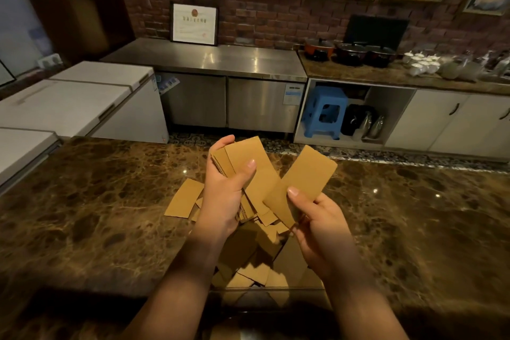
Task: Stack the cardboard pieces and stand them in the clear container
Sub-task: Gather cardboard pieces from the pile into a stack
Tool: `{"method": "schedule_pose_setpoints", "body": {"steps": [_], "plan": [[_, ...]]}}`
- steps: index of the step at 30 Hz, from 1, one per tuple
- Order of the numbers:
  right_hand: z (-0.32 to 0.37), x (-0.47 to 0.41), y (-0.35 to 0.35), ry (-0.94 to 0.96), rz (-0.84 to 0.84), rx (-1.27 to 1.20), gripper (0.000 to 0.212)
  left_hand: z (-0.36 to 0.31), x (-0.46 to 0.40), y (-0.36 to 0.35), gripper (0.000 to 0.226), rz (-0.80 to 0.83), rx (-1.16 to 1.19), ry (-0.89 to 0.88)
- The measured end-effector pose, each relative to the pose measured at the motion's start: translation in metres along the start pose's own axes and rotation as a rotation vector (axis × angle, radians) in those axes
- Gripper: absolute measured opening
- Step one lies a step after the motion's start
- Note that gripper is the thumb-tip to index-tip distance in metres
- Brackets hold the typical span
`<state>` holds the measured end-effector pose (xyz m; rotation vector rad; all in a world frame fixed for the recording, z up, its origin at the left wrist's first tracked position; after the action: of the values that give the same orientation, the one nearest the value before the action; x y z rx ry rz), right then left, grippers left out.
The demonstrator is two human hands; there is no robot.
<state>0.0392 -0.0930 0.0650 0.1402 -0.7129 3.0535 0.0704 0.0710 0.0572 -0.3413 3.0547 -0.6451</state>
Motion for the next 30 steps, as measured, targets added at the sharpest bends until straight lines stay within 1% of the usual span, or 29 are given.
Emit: {"method": "schedule_pose_setpoints", "body": {"steps": [3,4,6,7,9,11,13,15,18,19,21,23,24,26,27,28,29,30], "plan": [[0.005,-0.007,0.002,0.022,-0.099,-0.011,0.013,0.001,0.002,0.000,0.052,0.042,0.049,0.073],[0.008,-0.010,0.004,0.042,-0.122,0.003,0.012,0.001,0.002,0.001,0.047,0.070,0.064,0.107],[0.018,-0.018,0.010,0.069,-0.136,0.067,0.013,-0.002,0.003,0.002,0.030,0.123,0.103,0.223],[0.024,-0.023,0.014,0.066,-0.119,0.111,0.014,-0.003,0.003,0.004,0.033,0.140,0.122,0.309],[0.037,-0.033,0.021,0.036,-0.023,0.204,0.017,-0.002,0.001,0.009,0.058,0.170,0.174,0.479],[0.050,-0.043,0.026,0.008,0.105,0.319,0.019,-0.003,0.002,0.010,0.076,0.225,0.262,0.593],[0.059,-0.051,0.028,0.016,0.214,0.420,0.018,-0.001,0.004,0.011,0.085,0.264,0.330,0.669],[0.067,-0.058,0.030,0.032,0.285,0.478,0.021,0.002,0.006,0.012,0.091,0.312,0.352,0.715],[0.079,-0.065,0.033,0.021,0.399,0.511,0.015,0.002,0.004,0.014,0.095,0.407,0.363,0.716],[0.083,-0.065,0.032,0.007,0.450,0.516,0.017,0.001,0.004,0.015,0.094,0.420,0.342,0.716],[0.088,-0.063,0.027,-0.022,0.551,0.574,0.026,0.001,0.004,0.014,0.083,0.440,0.267,0.735],[0.086,-0.060,0.016,-0.011,0.612,0.736,0.037,0.002,0.009,0.007,0.067,0.476,0.154,0.794],[0.083,-0.058,0.010,0.003,0.625,0.818,0.038,0.002,0.012,0.002,0.063,0.484,0.112,0.847],[0.075,-0.057,0.001,0.012,0.613,0.887,0.029,0.003,0.019,-0.004,0.065,0.575,0.102,0.908],[0.071,-0.057,-0.001,0.010,0.590,0.887,0.024,0.005,0.022,-0.007,0.065,0.623,0.107,0.909],[0.067,-0.056,-0.001,0.009,0.566,0.878,0.021,0.007,0.023,-0.006,0.061,0.637,0.113,0.896],[0.064,-0.056,0.000,0.013,0.543,0.864,0.021,0.008,0.024,-0.005,0.058,0.640,0.121,0.884],[0.061,-0.056,0.001,0.022,0.516,0.847,0.022,0.010,0.023,-0.002,0.061,0.631,0.129,0.862]]}}
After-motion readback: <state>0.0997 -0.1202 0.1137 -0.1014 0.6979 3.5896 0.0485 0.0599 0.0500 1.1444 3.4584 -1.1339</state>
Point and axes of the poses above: each hand's wrist, its own x-axis away from the middle knuckle, its own y-axis out of the back of the hand, z = x × y, the point moved 1 cm from there along -x, towards the middle knuckle, and after that the axes turned 8 degrees about y, right-handed, at the moved point
